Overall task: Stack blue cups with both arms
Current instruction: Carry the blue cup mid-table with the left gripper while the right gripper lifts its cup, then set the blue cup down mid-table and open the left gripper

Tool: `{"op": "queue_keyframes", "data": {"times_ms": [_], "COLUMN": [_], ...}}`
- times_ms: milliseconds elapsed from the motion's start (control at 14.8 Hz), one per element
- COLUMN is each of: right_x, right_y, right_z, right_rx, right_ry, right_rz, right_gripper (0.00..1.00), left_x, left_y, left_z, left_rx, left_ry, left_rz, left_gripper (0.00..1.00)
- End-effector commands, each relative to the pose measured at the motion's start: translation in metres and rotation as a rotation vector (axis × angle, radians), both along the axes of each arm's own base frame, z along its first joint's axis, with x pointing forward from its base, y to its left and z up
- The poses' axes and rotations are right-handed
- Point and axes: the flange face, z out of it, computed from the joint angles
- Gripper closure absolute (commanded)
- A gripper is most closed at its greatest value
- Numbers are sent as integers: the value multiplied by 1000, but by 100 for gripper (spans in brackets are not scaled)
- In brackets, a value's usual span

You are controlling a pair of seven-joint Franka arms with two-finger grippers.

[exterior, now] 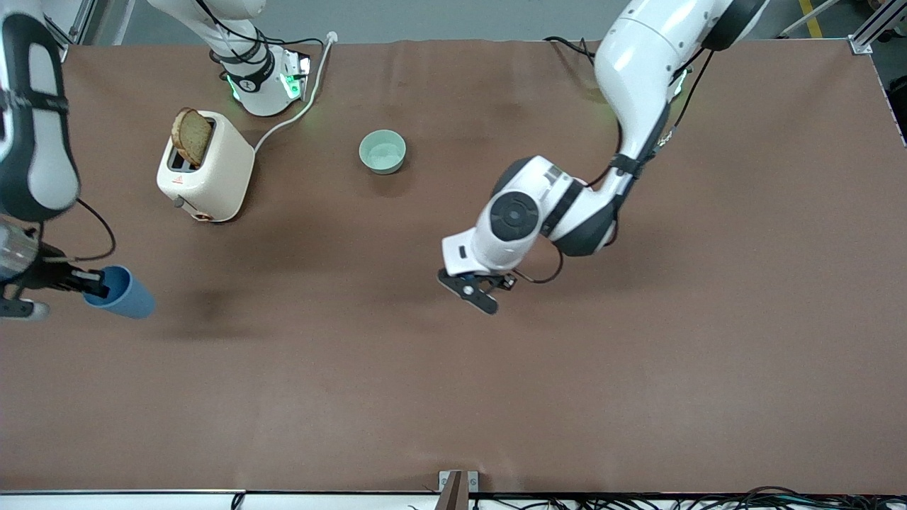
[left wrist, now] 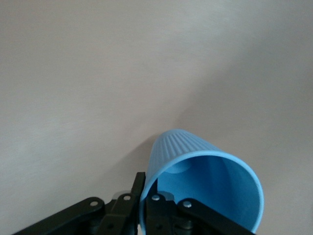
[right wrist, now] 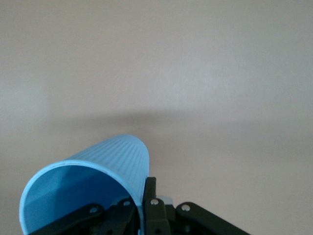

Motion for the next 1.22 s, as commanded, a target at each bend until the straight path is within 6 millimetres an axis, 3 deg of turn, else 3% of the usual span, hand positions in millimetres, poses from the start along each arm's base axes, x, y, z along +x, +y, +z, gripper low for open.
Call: {"op": "queue_keyframes", "data": {"times_ms": [0, 203, 339, 407, 475, 542, 678, 814, 881, 949, 1017, 1153], "right_x": [-35, -71, -92, -101, -106, -110, -109, -105, -104, -100, -95, -78], "right_y": [16, 23, 26, 27, 29, 30, 33, 40, 42, 51, 61, 100], "right_z": [64, 118, 144, 153, 157, 161, 163, 165, 172, 178, 182, 176], "right_rx": [7, 23, 30, 33, 36, 38, 37, 36, 34, 38, 38, 40], "right_ry": [23, 29, 28, 27, 34, 36, 33, 30, 17, 2, -5, 0], "right_rz": [25, 27, 27, 28, 31, 32, 36, 21, 15, 14, 1, -31], "right_gripper": [100, 100, 100, 100, 100, 100, 100, 100, 100, 100, 100, 100], "left_x": [-22, -34, -37, -36, -35, -32, -31, -7, 8, 28, 45, 76], "left_y": [-38, -51, -51, -50, -50, -47, -33, 11, 40, 80, 116, 193], "left_z": [-11, -19, -37, -38, -31, -13, 35, 99, 122, 152, 172, 200], "left_rx": [-11, -15, 28, 38, 39, 45, 78, 91, 97, 98, 105, 117], "left_ry": [-52, -60, -70, -80, -92, -103, -79, -81, -83, -96, -97, -111], "left_rz": [-63, -86, -118, -125, -130, -130, -118, -50, -6, 58, 116, 250], "left_gripper": [99, 98, 91, 65, 11, 0, 0, 0, 0, 0, 0, 0]}}
